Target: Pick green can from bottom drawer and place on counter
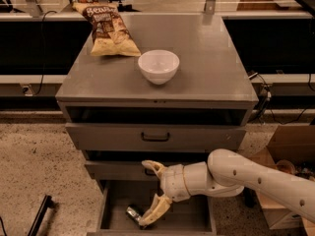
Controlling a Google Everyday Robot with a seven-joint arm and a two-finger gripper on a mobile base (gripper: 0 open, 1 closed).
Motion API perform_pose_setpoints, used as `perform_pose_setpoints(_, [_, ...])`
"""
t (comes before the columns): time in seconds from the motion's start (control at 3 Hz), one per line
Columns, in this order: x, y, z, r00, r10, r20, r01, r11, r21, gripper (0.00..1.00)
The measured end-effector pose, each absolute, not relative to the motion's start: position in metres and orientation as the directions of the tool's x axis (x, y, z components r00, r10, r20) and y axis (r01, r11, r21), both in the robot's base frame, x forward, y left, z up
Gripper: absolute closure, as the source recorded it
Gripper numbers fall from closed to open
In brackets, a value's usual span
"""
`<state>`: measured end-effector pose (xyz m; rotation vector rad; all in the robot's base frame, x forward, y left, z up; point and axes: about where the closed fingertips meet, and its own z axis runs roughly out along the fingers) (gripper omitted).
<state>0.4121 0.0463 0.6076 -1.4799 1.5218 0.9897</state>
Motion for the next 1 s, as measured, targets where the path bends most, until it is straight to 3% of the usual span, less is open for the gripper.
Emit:
perform_pose_setpoints(0.33, [0.419, 0.044, 0.598, -0.053, -0.410, -0.911, -0.998, 0.045, 0.037, 0.00])
perform_pose_setpoints(1.0, [0.406, 0.027, 0.469, -0.194, -0.518, -0.833, -0.975, 0.195, 0.106, 0.00])
